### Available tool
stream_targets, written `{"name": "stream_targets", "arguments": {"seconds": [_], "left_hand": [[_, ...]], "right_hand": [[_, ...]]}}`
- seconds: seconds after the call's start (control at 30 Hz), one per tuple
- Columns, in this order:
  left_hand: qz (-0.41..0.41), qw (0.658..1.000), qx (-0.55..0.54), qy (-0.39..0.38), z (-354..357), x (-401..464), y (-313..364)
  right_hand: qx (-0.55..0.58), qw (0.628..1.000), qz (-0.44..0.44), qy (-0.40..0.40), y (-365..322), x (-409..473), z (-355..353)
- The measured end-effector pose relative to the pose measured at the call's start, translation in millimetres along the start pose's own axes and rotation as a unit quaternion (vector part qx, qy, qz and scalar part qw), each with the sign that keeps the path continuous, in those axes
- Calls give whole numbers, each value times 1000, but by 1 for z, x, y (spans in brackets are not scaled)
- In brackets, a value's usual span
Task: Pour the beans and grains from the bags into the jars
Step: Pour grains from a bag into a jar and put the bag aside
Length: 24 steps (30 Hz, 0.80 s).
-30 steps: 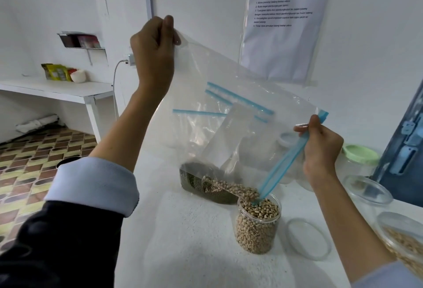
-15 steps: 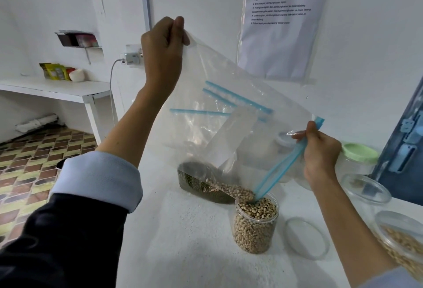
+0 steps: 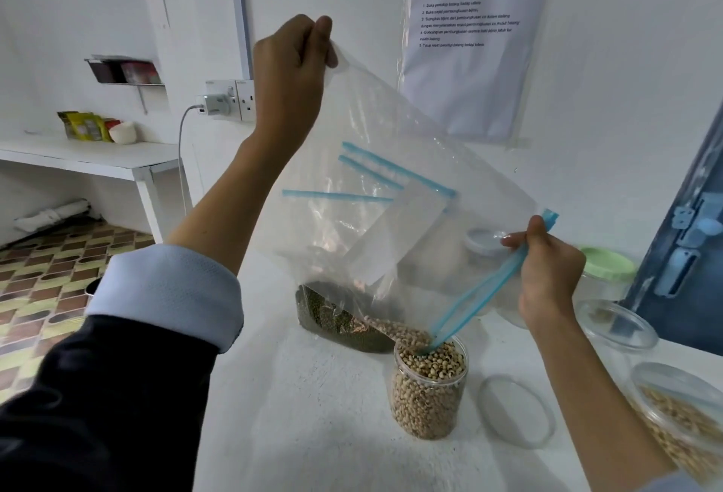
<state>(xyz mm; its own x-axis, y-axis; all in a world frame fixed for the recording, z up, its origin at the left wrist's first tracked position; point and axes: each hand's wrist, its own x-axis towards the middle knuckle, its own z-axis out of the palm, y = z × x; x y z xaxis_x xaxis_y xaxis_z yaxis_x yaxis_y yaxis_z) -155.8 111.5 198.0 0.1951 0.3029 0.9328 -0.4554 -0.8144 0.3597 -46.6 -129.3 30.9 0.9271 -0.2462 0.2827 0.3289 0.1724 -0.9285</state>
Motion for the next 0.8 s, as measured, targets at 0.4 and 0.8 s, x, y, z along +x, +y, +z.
{"name": "stream_targets", "arguments": {"seconds": [0.4, 0.8], "left_hand": [[-3, 1000, 6, -19, 6, 3, 2], [-32, 993, -4, -116, 4, 11, 10]], "right_hand": [[23, 1000, -1, 10, 10, -4, 3], [77, 996, 39, 1, 2, -10, 1]]}}
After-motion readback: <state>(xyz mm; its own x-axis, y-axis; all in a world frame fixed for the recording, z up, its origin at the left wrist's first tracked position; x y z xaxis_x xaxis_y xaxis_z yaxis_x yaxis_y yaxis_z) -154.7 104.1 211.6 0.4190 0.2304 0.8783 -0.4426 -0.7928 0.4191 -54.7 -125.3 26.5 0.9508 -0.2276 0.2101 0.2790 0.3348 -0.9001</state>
